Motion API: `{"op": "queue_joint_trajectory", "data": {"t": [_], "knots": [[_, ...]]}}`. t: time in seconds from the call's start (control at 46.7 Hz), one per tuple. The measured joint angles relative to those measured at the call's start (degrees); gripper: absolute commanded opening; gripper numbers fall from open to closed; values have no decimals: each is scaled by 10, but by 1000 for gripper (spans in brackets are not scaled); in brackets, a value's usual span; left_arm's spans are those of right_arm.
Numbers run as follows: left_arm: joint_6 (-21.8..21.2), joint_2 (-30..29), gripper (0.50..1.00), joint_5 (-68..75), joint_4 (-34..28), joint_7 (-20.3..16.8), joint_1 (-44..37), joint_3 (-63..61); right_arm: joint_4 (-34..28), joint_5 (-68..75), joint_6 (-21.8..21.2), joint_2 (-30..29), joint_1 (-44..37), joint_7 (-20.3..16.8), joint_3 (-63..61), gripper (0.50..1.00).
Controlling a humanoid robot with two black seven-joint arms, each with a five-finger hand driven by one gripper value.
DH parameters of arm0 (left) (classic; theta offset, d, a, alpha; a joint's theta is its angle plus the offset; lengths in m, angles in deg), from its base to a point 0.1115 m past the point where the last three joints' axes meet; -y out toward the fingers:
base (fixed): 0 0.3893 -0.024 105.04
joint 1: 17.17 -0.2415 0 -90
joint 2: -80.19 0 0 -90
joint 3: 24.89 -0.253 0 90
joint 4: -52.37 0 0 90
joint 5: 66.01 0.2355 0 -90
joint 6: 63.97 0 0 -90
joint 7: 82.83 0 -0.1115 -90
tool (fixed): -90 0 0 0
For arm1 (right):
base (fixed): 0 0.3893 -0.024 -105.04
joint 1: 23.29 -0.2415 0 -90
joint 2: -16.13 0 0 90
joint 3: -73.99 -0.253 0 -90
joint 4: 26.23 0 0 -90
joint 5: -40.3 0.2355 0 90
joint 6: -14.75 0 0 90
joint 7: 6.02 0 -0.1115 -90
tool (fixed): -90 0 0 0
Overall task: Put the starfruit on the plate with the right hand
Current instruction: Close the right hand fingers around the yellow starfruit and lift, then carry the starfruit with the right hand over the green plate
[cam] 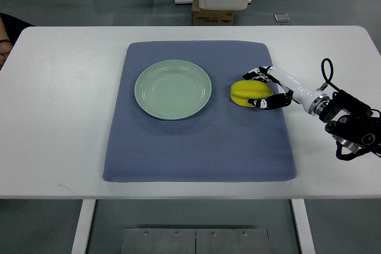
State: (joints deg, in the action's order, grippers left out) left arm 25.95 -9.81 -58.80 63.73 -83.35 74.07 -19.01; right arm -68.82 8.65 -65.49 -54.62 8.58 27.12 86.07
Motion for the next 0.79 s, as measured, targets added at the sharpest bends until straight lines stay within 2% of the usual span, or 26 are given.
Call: {"op": "queue_joint_trajectory", "data": {"t": [0.086, 0.129, 0.792], "knots": [[0, 0, 1000, 0, 0, 0, 0, 0, 0, 0, 0, 0, 0, 1, 1, 575], [0, 0, 1000, 0, 0, 0, 0, 0, 0, 0, 0, 0, 0, 1, 1, 500], [0, 0, 1000, 0, 0, 0, 0, 0, -6, 29, -8, -1, -14, 14, -10, 500]]}}
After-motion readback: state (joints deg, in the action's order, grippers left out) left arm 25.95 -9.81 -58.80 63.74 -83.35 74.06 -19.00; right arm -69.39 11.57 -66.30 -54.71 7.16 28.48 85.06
